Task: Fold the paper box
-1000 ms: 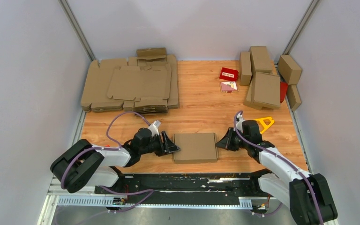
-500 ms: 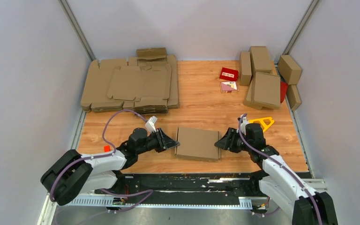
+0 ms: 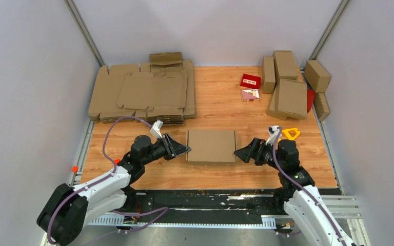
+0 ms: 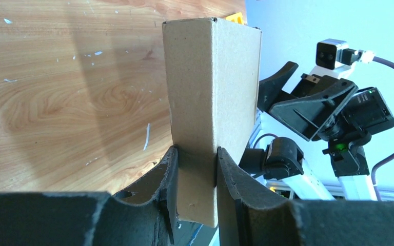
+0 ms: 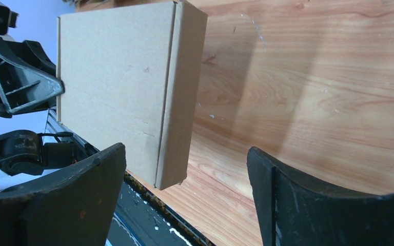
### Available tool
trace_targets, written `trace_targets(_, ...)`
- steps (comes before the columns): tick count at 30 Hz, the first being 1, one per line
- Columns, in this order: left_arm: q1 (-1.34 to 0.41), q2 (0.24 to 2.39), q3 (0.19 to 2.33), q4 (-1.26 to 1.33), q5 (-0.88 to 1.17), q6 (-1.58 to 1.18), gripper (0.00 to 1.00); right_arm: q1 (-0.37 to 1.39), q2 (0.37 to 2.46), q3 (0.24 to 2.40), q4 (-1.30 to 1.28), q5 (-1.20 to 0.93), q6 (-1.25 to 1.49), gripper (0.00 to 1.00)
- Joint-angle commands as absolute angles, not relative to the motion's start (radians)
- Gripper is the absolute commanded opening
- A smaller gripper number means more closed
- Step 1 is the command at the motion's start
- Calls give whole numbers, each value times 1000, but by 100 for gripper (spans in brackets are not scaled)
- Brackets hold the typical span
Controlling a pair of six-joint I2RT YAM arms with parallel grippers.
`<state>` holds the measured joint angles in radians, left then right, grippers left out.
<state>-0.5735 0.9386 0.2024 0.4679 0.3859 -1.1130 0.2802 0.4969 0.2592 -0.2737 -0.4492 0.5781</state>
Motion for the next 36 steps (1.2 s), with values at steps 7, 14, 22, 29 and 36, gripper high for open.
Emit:
trace_targets(7,-534,935,233,512,471,-1141,23,282,435,326,-272,-444,603,95)
trace_targets(14,-532,979,286,495,436,-1111,22,282,368,429,-438,-253,632,94)
trace_targets(22,-619,1262,469,650,349,-1129,21,282,220,613,-603,42,674,92)
trace_targets(29,-712,1717,839,988,319,-1295,11,282,186,761,-665,203,667,92)
trace_targets(36,-757,2021,1327,850,278,-1297,12,285,195,829,-699,266,643,91)
